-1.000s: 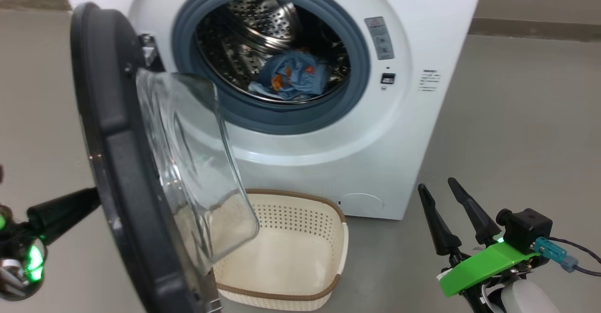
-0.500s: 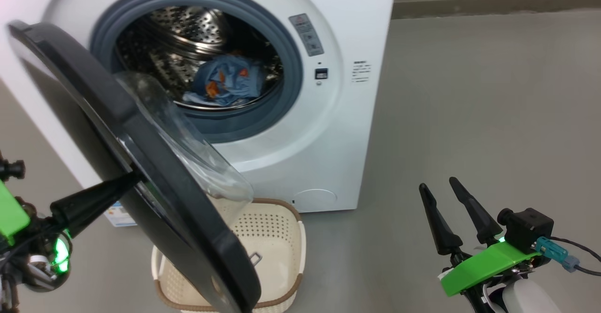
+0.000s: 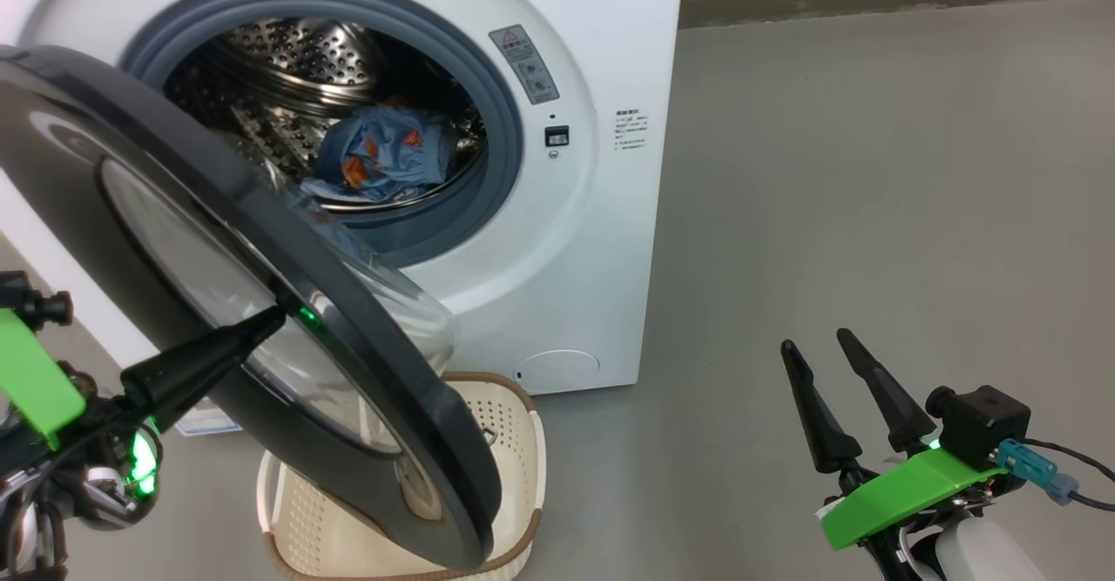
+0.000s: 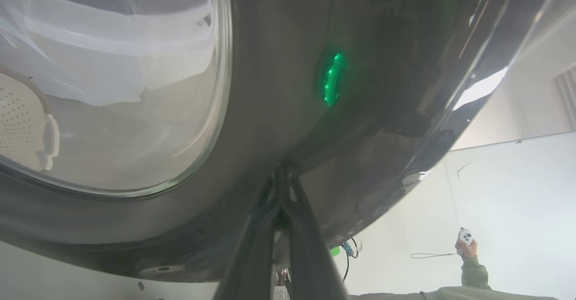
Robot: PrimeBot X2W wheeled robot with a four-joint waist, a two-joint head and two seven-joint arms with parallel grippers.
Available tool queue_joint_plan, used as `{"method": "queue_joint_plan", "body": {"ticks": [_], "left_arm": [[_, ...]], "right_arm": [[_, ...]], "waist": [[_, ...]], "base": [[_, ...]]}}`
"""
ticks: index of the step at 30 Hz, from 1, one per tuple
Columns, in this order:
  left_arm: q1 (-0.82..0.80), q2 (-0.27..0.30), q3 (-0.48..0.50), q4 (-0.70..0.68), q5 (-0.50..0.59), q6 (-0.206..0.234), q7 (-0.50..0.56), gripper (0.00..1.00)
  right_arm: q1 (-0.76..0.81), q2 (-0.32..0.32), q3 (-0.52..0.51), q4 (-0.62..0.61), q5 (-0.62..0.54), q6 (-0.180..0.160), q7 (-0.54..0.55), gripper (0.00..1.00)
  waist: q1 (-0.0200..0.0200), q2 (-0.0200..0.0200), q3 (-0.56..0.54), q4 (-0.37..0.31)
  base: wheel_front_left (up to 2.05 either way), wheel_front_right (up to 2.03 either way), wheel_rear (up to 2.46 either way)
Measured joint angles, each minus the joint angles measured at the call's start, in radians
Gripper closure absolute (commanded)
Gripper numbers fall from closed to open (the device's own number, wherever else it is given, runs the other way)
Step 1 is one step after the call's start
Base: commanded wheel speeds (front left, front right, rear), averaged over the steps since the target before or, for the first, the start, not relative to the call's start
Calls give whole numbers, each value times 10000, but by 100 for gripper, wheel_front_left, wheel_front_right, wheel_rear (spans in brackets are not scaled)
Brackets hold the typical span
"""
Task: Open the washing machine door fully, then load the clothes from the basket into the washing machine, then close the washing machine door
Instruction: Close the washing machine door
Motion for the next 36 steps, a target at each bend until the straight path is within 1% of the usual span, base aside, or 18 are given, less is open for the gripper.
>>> {"method": "queue_joint_plan", "body": {"ticks": [6, 13, 14, 16, 17, 18, 21, 23, 27, 29, 31, 34, 36], "left_arm": [[-54, -42, -50, -12, 15, -259, 0, 100], [-64, 58, -67, -163, 485, -470, -265, 100], [-62, 94, -63, -209, 548, -568, -280, 86], [-52, 130, -15, -330, 652, -732, -472, 5], [-31, 134, 21, -385, 685, -798, -564, 0], [70, 146, 71, -458, 928, -980, -765, 0], [320, 144, 151, -541, 1183, -1319, -1066, 0], [561, 142, 230, -614, 1383, -1672, -1369, 0], [1135, 138, 297, -706, 2318, -2405, -2219, 0], [1434, 119, 311, -708, 2842, -2652, -2796, 0], [1699, 113, 288, -706, 3475, -2882, -3429, 0], [2000, 40, 215, -663, 4332, -3039, -4562, 0], [2196, 46, -29, -648, 4918, -3076, -5317, 0]], "right_arm": [[0, 6, 6, 12, 0, 0, 0, 0], [0, 6, 15, 12, 0, 0, 0, 0], [0, 8, 15, 12, 0, 0, 0, 0], [0, 15, 13, 12, 0, 0, 0, 0], [1, 19, 13, 12, 0, 0, 0, 0], [3, 27, 6, 12, 0, 0, 0, 0], [5, 35, -4, 4, 0, 0, 0, 0], [5, 38, -12, -6, 0, 0, 0, 0], [5, 44, -48, -35, 0, 0, 0, 0], [5, 56, -67, -59, 0, 0, 0, 0], [5, 73, -92, -75, 0, 0, 0, 0], [5, 77, -117, -84, -2, 0, 0, 0], [5, 79, -157, -94, -2, 0, 0, 0]], "waist": [[0, 0, -32, 215], [0, 0, -95, 463], [0, 0, -104, 492], [0, 0, -124, 537], [0, 0, -130, 556], [0, 1, -137, 593], [0, 0, -125, 632], [0, 0, -107, 641], [0, 0, -55, 638], [0, 0, -18, 628], [0, 0, 13, 612], [0, 0, 37, 584], [1, 0, 52, 576]], "base": [[0, 0, 0], [0, 0, 0], [0, 0, 0], [0, 0, 0], [0, 0, 0], [0, 0, 0], [0, 0, 0], [0, 0, 0], [0, 0, 0], [0, 0, 0], [0, 0, 0], [0, 0, 0], [0, 0, 0]]}}
